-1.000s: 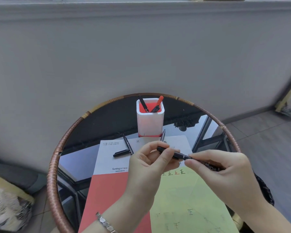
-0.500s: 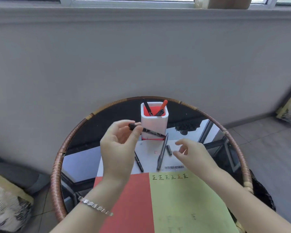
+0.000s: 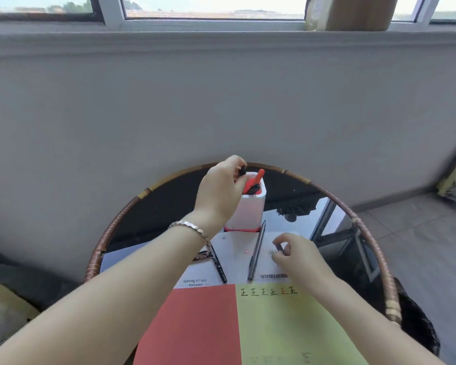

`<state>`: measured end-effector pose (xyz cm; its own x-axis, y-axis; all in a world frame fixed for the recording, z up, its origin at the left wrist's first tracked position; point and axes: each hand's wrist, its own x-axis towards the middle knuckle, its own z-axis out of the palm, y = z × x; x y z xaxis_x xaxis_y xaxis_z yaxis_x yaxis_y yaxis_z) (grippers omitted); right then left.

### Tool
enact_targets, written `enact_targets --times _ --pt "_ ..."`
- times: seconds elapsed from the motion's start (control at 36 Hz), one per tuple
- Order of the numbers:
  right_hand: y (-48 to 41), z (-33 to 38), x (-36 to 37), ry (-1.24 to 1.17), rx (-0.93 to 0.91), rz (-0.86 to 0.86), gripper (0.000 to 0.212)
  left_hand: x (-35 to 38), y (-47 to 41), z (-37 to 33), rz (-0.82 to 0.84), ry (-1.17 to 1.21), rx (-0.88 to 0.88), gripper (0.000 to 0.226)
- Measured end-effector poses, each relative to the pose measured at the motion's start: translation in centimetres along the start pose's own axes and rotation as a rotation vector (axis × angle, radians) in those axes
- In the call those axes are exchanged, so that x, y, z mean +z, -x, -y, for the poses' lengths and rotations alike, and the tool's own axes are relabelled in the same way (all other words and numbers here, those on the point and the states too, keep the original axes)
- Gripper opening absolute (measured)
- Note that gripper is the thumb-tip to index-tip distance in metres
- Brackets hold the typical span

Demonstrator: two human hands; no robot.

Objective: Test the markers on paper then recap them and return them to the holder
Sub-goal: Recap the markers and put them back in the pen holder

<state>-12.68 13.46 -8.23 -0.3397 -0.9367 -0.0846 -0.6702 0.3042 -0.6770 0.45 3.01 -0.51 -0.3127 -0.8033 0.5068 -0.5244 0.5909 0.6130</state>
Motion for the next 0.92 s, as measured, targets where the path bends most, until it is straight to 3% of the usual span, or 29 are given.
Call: enact_targets --times 0.08,0.17,0.28,0.36,0.44,0.5,0.78,0.92 --pt "0.9 -0.8 -1.0 -0.054 0.022 0.003 0.026 0.6 -0.5 0.4 0.097 -0.096 -0.067 0.022" --pt "1.7 -1.3 -1.8 -0.076 -0.002 -0.017 0.024 0.8 0.1 0.5 0.081 -0.142 -0.045 0.029" --pt "2.5 -1.9 -2.5 -0.119 -0.051 -0.042 0.022 0.8 3.7 -0.4 -0.14 -0.125 0.238 0.03" --pt "2.9 -2.2 -2.9 -0.11 -0.094 -0.048 0.021 2.2 7.4 -0.5 -0.1 -0.172 0.36 0.014" --pt "3.2 -2.4 -3.3 -0.104 -0.117 -0.083 0.02 3.8 9.2 -0.3 0.254 -0.31 0.104 0.019" --pt "3.4 -2.6 -3.5 -0.106 -0.131 -0.102 0.018 4.7 9.3 0.1 0.367 -0.38 -0.049 0.029" --pt "5.0 -3.8 -4.1 -0.144 -0.127 -0.146 0.025 6.2 8.7 -0.5 0.347 -0.4 -0.193 0.019" --pt "5.5 -4.0 -4.7 -0.239 -0.09 -0.155 0.021 4.4 9.3 -1.9 0.263 -0.139 -0.196 0.022"
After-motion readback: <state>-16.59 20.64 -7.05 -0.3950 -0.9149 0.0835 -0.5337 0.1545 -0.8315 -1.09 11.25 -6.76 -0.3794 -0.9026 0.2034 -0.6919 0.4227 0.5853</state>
